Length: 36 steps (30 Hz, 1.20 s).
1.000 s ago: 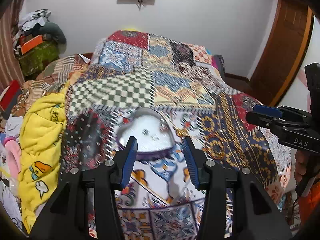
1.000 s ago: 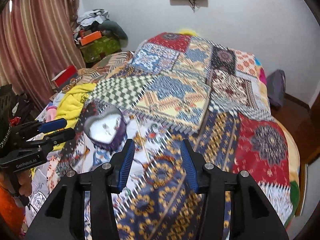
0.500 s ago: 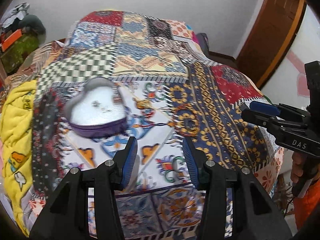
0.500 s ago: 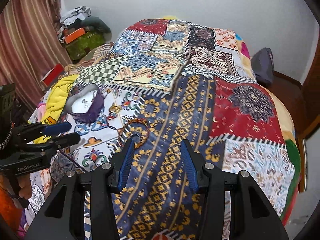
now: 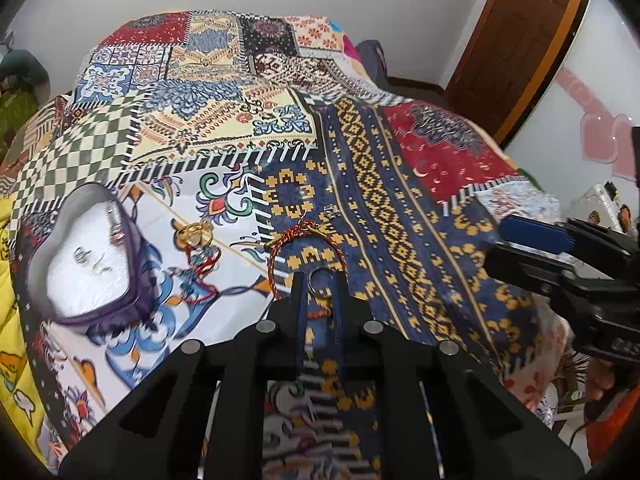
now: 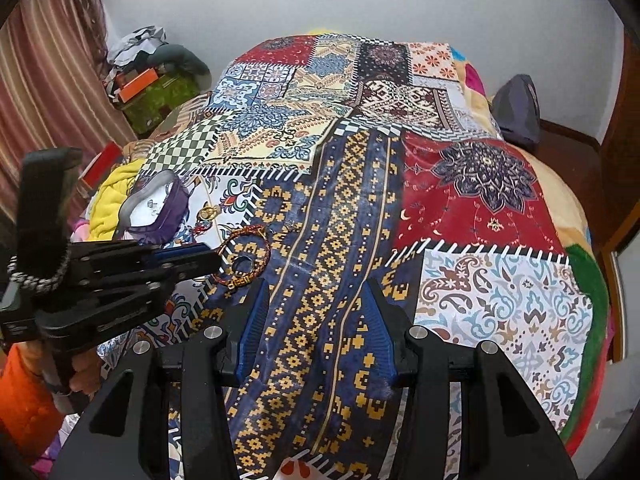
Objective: Organize jewelry
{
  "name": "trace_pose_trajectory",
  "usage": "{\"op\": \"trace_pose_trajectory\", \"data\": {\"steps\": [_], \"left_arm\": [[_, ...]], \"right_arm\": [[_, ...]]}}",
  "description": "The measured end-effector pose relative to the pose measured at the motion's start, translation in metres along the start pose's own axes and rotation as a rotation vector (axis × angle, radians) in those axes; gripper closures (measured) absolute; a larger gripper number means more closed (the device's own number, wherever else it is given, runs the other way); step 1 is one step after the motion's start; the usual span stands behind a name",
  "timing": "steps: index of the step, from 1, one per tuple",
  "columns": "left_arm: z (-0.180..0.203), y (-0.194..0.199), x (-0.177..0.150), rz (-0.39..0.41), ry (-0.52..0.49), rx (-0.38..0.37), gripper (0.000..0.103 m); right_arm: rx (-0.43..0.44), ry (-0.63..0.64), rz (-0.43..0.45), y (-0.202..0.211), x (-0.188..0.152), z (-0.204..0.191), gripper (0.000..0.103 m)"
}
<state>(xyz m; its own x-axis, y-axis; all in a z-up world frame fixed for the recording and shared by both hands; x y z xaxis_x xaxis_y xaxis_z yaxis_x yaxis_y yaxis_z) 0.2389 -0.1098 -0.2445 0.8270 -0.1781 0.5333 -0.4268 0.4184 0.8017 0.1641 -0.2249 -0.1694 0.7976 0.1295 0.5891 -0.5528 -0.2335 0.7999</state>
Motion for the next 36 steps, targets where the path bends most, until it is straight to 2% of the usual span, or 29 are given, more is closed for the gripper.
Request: {"op": "trace_pose_trajectory", "data": {"steps": [6, 9, 14, 19, 25, 36], "left_arm": [[-0.007, -0.028, -0.001, -0.055, -0.003, 0.040, 0.094], [-0.009, -0.031, -0.002, -0.038, -0.004, 0.044, 0.099], [-0.011, -0.027, -0.001, -0.031, 0.010, 0.020, 0.099], [-0.016, -0.002, 0.004, 0.033, 0.037, 0.012, 0.101], [-0.025, 0.033, 0.005, 0.102, 0.043, 0.036, 0.101], [-0.055, 0.066, -0.014, 0.146, 0.098, 0.065, 0.101]], "right_arm": [[0.016, -0.018, -0.017, -0.007, -0.003, 0.006, 0.059], [0.023, -0.021, -0.023, -0.008, -0.004, 0.007, 0.059], [0.032, -0.012, -0.035, -0.012, -0.002, 0.005, 0.059], [0.035, 0.038, -0.045, -0.014, -0.001, -0.011, 0.059], [0.054, 0.121, -0.066, -0.026, 0.001, -0.041, 0.059], [0.090, 0.176, -0.143, -0.064, 0.005, -0.080, 0.059]]}}
Point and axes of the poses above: each gripper's, at about its wrist camera, not at the fingertips, and y roughly against the way its jaws point, z to its right, x to its top, the point moved 5 cm from there along -y, roughly the way its jaws point, and after that the axes turned 7 degrees about -x, right-handed, at the moved point
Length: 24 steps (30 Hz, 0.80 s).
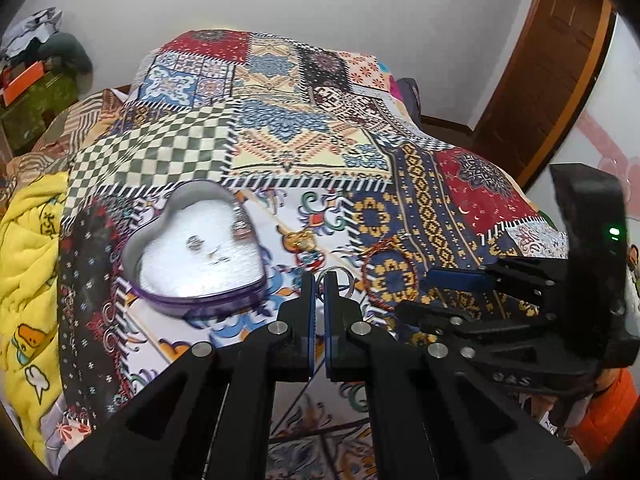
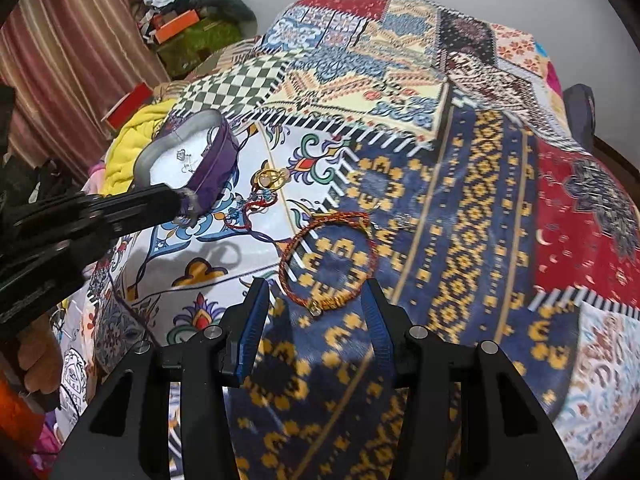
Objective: Organize jewelry
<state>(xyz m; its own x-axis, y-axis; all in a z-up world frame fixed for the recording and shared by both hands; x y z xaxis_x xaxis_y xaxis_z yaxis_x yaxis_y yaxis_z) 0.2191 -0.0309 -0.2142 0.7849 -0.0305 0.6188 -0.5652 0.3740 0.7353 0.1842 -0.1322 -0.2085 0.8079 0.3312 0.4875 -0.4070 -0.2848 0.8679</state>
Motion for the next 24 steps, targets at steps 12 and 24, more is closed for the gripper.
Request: {"op": "trace_pose_trajectory", "data": {"steps": [12, 24], "left_arm": [[-0.015, 0.004, -0.005, 0.020, 0.044, -0.012, 0.101], [-0.018, 0.020, -0.006, 0.043, 0.051, -0.003, 0.101]], "right_arm": [[-0.012, -0.029, -0.004, -0.022, 0.006, -0.001, 0.064], [-0.039, -0.041, 0.016, -0.006, -0.001, 0.015, 0.099]]}}
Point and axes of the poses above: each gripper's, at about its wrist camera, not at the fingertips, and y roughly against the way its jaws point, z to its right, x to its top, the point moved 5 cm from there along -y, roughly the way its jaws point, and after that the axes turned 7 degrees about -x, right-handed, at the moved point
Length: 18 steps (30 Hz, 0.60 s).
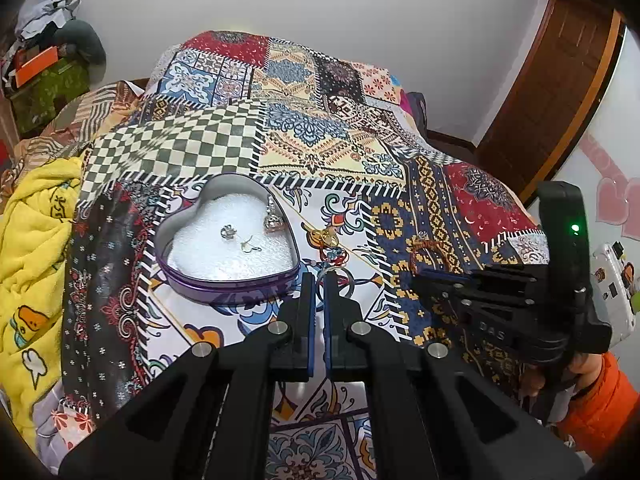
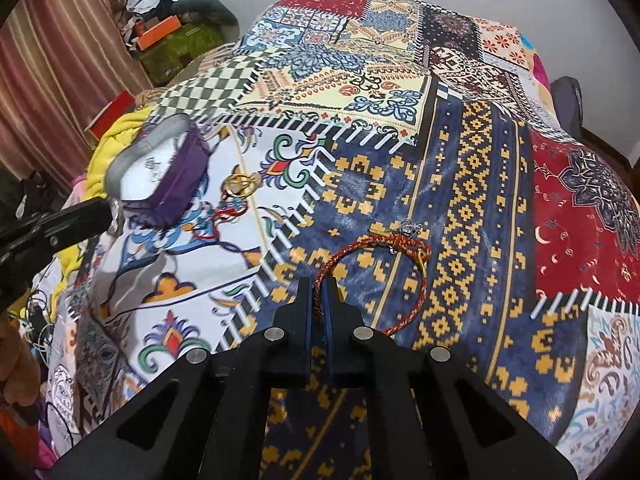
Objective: Organize jewelry
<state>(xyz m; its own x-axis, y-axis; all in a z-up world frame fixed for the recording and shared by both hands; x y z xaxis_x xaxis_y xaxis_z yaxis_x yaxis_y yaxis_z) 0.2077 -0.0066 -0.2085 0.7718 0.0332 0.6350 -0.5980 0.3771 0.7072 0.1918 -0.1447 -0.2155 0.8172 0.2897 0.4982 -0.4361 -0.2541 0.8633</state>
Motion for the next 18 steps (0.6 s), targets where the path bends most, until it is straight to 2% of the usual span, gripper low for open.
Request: {"op": "trace_pose_trajectory", "data": {"steps": [9, 12, 15, 16, 18], "left_arm": [[-0.004, 0.024, 0.005, 0.047, 0.008, 0.010, 0.101], [-0.007, 0.032, 0.008, 0.063, 0.011, 0.020, 0.101], [-0.011, 0.037, 0.008, 0.073, 0.017, 0.026, 0.101], [-0.011, 0.038, 0.008, 0.074, 0.017, 0.027, 0.101], [-0.013, 0.039, 0.006, 0.072, 0.016, 0.030, 0.101]], "right_arm": [[0.025, 0.007, 0.105, 0.041, 0.017, -0.013, 0.099], [-0.011, 0.028, 0.141, 0.051, 0.023, -0.017, 0.099], [-0.042, 0.025, 0.130, 0.050, 0.023, -0.013, 0.098], [-0.046, 0.022, 0.117, 0.048, 0.021, -0.011, 0.093], [-0.048, 0.010, 0.078, 0.041, 0.013, -0.006, 0.069]]}}
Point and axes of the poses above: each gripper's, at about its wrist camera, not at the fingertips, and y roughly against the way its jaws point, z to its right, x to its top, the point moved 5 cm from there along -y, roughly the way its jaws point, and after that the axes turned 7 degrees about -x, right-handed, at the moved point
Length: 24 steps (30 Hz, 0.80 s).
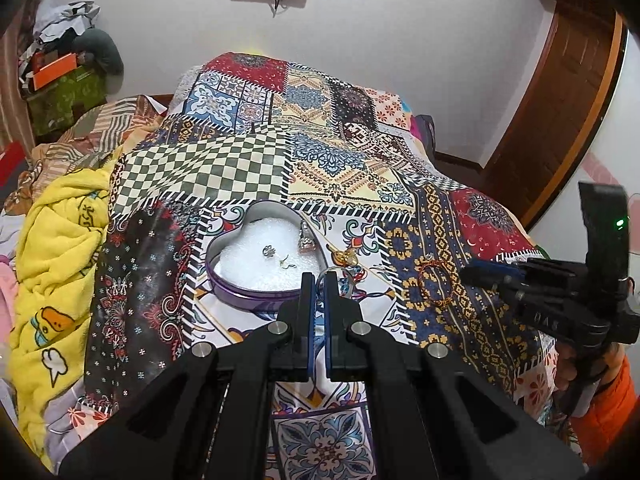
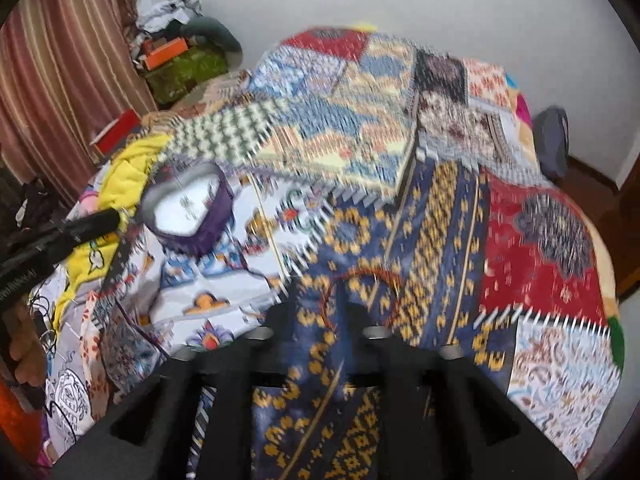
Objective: Organize jewelry
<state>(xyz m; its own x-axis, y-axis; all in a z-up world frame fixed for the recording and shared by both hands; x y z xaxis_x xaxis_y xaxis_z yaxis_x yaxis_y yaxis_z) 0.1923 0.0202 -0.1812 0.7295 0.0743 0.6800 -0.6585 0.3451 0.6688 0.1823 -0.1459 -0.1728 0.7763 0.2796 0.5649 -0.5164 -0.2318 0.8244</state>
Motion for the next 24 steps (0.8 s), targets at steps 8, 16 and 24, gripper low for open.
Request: {"op": "trace_pose_trajectory", "data": {"steps": [8, 16, 24], "left_arm": [[-0.007, -0.012, -0.008, -0.029, 0.017, 0.002, 0.101], [-0.010, -0.020, -0.010, -0.041, 0.024, -0.002, 0.101], [-0.010, -0.028, -0.013, -0.057, 0.031, -0.010, 0.101]], "right_arm": [[-0.038, -0.038, -0.088, -0.034, -0.017, 0.019, 0.046], [-0.032, -0.044, -0.121, -0.061, -0.014, 0.020, 0.049], [-0.011, -0.084, -0.109, -0.058, -0.013, 0.030, 0.096]]}}
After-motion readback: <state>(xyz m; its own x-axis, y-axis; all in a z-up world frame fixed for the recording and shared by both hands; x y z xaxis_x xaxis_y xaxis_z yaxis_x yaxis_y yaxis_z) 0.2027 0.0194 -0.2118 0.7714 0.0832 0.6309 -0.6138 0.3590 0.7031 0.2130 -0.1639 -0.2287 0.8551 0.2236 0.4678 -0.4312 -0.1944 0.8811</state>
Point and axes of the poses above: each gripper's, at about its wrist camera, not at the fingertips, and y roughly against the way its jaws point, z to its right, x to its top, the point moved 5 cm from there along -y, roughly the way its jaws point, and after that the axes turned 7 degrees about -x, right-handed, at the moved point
